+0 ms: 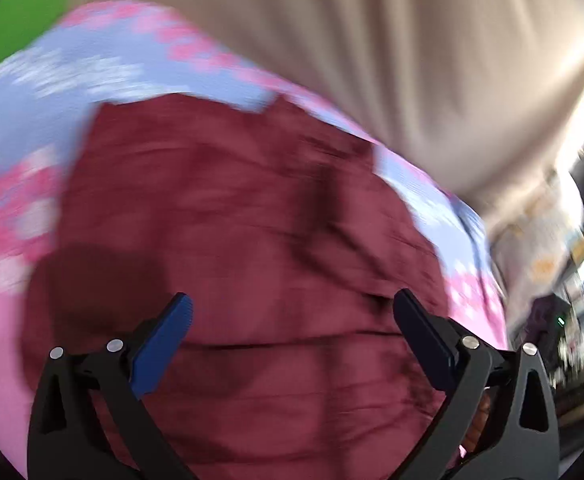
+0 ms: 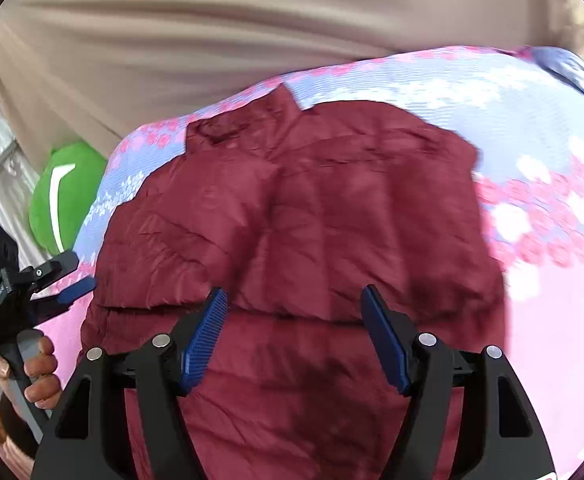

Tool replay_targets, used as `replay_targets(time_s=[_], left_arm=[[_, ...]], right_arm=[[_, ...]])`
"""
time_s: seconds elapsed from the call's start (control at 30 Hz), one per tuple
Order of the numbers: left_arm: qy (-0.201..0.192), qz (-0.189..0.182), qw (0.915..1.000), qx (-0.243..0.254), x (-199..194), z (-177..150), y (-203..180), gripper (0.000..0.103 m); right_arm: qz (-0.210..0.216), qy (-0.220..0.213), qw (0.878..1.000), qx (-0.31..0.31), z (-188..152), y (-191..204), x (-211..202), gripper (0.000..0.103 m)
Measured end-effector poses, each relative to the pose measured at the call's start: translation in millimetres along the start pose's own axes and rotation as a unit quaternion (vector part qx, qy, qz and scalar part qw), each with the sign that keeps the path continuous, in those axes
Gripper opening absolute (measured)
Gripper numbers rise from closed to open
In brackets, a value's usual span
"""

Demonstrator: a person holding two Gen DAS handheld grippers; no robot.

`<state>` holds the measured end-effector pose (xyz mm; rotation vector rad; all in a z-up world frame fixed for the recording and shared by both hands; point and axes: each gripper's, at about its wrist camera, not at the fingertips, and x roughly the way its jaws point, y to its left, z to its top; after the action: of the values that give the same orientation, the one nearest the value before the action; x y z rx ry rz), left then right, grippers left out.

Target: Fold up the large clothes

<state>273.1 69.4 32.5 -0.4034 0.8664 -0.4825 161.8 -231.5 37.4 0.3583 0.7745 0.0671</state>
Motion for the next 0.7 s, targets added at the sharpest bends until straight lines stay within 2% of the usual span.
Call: replay_targets(time_s=[0.1, 0.17, 0.27, 0.33, 0.4, 0.47, 0.5, 0.53, 0.57, 0.63, 0.67, 0.7], left_arm=[[0.01, 0.033, 0.9969, -0.071, -1, -1, 51, 0.095], [0.018, 0.038, 0.993, -0.11, 1, -1, 77, 0.088], [0.025, 0.04, 0.9903, -0.131, 6, -3, 88, 0.082], [0.032, 0.051, 0.9898, -0.13, 10, 0, 87, 0.079], [0.044, 0.071, 0.9892, -0.121, 16, 3, 84, 0.075], [0.048, 0.088, 0.9883, -0.114, 23, 5, 82, 0.066], [0.048, 0.096, 0.9883, -0.108, 25, 6, 81, 0.065], [0.049, 0.101, 0.9883, -0.103, 26, 7, 80, 0.063], [0.05, 0.1, 0.9886, -0.1, 26, 7, 79, 0.062], [0.044, 0.103, 0.9889, -0.098, 26, 7, 82, 0.061], [0.044, 0.1, 0.9894, -0.096, 25, 7, 82, 0.061], [0.044, 0.098, 0.9894, -0.098, 24, 7, 83, 0.061]], right_arm=[[-0.02, 0.002, 0.998, -0.067, 4, 41, 21, 0.068], [-0.042, 0.004, 0.994, -0.103, 6, 65, 37, 0.068], [-0.099, 0.013, 0.982, -0.158, 3, 96, 67, 0.068], [-0.128, 0.018, 0.976, -0.173, 0, 103, 81, 0.068], [-0.134, 0.025, 0.976, -0.17, -1, 104, 93, 0.068], [-0.128, 0.031, 0.98, -0.15, 3, 99, 104, 0.064], [-0.127, 0.026, 0.982, -0.14, 5, 95, 103, 0.057], [-0.124, 0.01, 0.986, -0.115, 13, 85, 96, 0.04], [-0.116, -0.011, 0.991, -0.073, 23, 68, 84, 0.037], [-0.103, -0.047, 0.994, 0.009, 34, 30, 59, 0.04], [-0.105, -0.055, 0.992, 0.049, 37, 7, 51, 0.048], [-0.109, -0.035, 0.99, 0.081, 38, -19, 51, 0.048]])
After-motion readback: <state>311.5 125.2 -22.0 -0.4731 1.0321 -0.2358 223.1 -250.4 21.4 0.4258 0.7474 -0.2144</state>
